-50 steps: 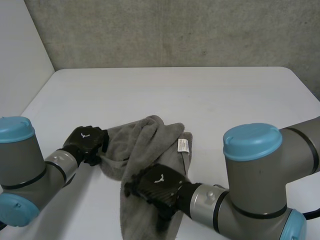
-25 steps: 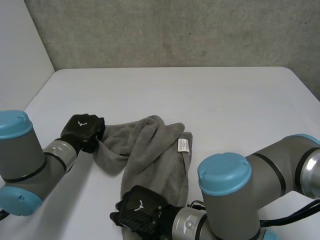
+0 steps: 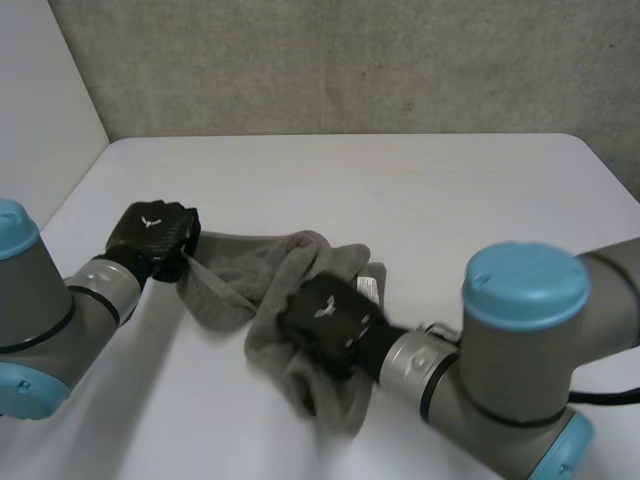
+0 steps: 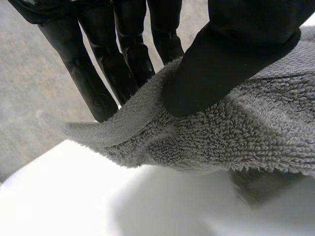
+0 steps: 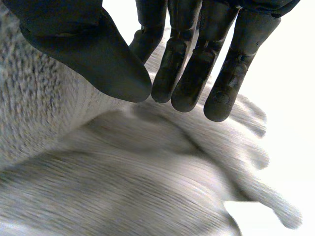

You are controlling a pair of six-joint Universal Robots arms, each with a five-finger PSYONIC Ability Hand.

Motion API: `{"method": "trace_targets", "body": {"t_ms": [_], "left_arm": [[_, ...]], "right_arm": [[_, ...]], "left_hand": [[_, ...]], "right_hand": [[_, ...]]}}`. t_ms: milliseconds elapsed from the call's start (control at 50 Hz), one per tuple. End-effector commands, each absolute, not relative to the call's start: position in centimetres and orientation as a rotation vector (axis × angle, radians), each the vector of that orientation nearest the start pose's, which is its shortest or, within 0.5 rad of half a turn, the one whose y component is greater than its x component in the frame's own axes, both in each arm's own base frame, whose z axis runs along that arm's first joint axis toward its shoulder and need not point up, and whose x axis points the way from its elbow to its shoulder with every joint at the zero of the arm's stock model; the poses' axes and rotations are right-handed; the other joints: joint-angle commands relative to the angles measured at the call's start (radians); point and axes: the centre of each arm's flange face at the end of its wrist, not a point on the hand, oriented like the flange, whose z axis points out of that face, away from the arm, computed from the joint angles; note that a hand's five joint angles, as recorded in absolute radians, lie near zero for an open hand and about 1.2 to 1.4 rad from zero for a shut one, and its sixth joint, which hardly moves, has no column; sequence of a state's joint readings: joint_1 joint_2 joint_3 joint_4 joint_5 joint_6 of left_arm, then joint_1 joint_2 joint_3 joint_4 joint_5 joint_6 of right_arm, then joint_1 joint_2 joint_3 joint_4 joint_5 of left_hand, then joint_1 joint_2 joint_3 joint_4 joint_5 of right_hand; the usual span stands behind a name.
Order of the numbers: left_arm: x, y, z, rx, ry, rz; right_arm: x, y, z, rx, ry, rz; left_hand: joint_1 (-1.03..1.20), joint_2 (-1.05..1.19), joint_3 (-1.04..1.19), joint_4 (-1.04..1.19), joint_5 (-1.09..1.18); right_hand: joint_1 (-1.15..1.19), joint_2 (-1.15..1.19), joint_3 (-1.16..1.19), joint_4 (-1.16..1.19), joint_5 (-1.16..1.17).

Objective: Fold the towel.

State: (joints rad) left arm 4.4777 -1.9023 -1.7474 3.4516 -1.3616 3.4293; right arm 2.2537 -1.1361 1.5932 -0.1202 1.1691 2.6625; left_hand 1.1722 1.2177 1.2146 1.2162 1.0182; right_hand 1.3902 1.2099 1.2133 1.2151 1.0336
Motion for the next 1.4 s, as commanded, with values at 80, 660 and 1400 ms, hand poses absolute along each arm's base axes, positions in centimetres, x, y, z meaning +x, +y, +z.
{"method": "trace_targets", "body": {"t_ms": [80, 660, 1400], "left_arm": [[-22.4, -29.2, 18.3, 0.858, 2.360, -2.094], [-22.8, -28.5, 17.5, 0.882, 2.394, -2.065], [-22.7, -28.2, 16.9, 0.886, 2.419, -2.037]], "right_arm": [[34.0, -17.1, 17.4, -1.480, 1.751, -1.521], [33.6, -13.2, 15.7, -1.560, 1.620, -1.305], [35.3, -9.4, 11.6, -1.774, 1.385, -1.141]], "left_hand": [[0.224, 0.179, 0.182, 0.180, 0.204], [0.224, 0.179, 0.182, 0.180, 0.204], [0.224, 0.179, 0.182, 0.180, 0.204]], "right_hand": [[-0.100, 0.080, 0.076, 0.075, 0.082], [-0.921, -0.740, -0.744, -0.745, -0.739], [-0.554, -0.374, -0.377, -0.379, -0.372]]}}
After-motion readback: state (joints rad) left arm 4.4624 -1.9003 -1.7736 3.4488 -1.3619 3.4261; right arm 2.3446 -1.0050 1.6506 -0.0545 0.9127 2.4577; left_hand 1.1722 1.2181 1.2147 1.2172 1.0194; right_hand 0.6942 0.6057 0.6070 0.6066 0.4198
